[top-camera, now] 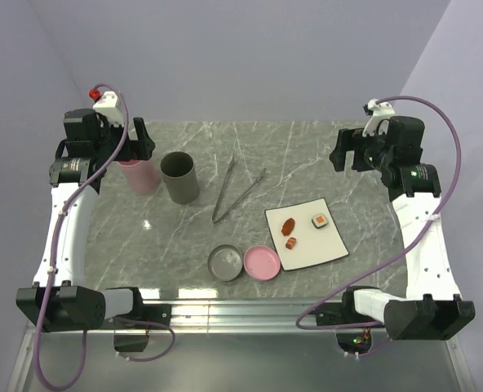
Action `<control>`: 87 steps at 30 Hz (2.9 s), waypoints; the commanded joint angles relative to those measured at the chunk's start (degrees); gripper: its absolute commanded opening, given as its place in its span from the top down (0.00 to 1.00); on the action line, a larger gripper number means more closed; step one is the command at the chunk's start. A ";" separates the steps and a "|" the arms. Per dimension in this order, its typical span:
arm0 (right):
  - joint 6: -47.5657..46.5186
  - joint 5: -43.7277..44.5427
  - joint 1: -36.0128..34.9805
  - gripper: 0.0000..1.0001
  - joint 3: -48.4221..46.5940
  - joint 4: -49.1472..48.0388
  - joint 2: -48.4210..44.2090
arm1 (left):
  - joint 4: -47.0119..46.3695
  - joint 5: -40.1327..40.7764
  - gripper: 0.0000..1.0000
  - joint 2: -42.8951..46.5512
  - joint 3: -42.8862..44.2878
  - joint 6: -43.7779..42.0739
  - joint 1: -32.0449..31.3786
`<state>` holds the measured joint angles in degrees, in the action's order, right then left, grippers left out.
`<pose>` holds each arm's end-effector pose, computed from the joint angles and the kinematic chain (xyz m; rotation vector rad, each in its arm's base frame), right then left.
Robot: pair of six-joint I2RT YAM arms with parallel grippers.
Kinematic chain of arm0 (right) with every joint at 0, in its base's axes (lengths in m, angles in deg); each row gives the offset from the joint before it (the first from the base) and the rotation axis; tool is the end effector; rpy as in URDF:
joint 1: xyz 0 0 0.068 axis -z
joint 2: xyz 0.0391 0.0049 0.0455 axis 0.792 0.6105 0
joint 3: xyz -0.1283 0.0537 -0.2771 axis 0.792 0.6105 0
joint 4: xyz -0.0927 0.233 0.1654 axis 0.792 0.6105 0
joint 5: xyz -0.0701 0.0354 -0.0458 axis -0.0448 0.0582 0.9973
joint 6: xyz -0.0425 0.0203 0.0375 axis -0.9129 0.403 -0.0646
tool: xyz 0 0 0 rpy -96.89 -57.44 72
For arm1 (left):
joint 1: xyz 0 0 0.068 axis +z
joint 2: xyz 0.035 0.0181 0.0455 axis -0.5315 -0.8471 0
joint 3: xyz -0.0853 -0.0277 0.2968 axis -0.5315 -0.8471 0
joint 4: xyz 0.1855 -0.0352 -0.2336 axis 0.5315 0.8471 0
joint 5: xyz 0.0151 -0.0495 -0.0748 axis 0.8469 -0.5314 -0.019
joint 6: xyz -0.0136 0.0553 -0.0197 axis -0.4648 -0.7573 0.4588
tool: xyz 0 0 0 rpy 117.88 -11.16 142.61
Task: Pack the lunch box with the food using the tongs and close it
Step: Pick up the clamp at the center of the board.
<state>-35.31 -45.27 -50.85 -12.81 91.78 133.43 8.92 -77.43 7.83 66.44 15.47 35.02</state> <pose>0.2701 0.0057 0.4599 -0.2410 2.0336 0.2314 0.3008 0.0039 0.4547 0.0398 2.0144 -0.2730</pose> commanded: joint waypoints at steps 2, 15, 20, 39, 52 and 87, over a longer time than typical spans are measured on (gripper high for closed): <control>0.38 -2.21 -0.02 0.00 0.11 -0.23 0.59 | -0.68 -4.41 0.01 1.50 0.09 -2.27 -0.19; 0.20 -1.95 -0.02 0.00 2.40 0.29 0.85 | 1.08 9.64 0.01 -5.87 5.19 -7.45 -23.38; -0.58 -0.98 -0.02 0.00 1.70 1.08 1.29 | -5.68 14.57 0.01 -7.11 1.50 -9.65 -32.52; -1.47 -0.89 -0.02 0.00 0.64 1.61 3.66 | -12.36 12.46 0.01 -15.11 3.60 -7.73 -38.16; -1.64 -1.77 0.06 0.00 0.73 1.96 3.66 | -4.46 18.41 0.01 -23.90 3.43 4.39 -41.06; -2.34 -4.32 -0.02 0.00 1.61 1.88 4.63 | -3.93 17.91 0.00 -41.56 1.23 -0.77 -39.74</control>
<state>-37.10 -49.13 -50.85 -10.61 93.83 137.85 6.95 -58.31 -32.99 65.61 16.39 -5.15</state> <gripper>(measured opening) 0.996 0.995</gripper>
